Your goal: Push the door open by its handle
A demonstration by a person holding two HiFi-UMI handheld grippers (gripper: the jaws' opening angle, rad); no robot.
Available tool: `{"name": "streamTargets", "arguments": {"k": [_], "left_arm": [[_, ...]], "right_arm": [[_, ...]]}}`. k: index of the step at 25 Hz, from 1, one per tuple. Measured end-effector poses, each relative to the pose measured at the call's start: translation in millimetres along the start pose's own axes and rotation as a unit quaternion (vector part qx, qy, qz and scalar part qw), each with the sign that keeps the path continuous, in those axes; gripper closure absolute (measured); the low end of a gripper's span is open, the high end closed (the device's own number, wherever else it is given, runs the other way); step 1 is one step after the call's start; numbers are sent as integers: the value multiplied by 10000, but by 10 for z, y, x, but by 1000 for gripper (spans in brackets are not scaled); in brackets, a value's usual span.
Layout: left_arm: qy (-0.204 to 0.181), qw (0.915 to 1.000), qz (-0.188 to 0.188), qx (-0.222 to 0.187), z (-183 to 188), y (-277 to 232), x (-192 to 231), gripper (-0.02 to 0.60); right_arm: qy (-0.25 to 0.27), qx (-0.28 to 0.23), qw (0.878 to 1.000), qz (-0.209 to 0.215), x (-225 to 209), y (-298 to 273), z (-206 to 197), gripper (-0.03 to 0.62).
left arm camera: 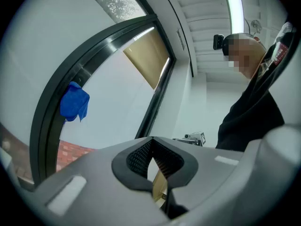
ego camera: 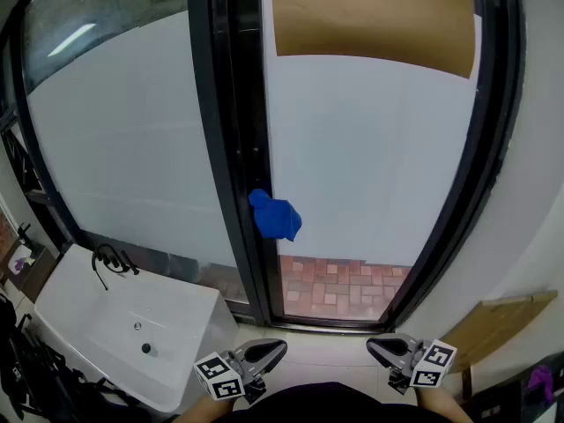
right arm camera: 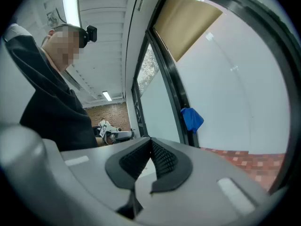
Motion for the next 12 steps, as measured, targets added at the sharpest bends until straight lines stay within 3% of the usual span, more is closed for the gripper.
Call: {"name": "streamTargets", "arguments": {"k": [6,12], "left_arm": [[30,9999,95,-51,62,290,198,581],[-34,9996,265,-41,286,811,518,581]], "right_arm": [[-2,9,10000,-2,12,-287,14,594],[78,-28,10000,47,91,-919,170,594]]}}
Point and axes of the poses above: the fingertips, and each gripper's own axes: y backward along the fingers, x to its left, z out of its top, the point moved 5 cm from there along y, backward along the fingers, and after that the axes turned 2 degrees about -z, right-handed, at the moved point
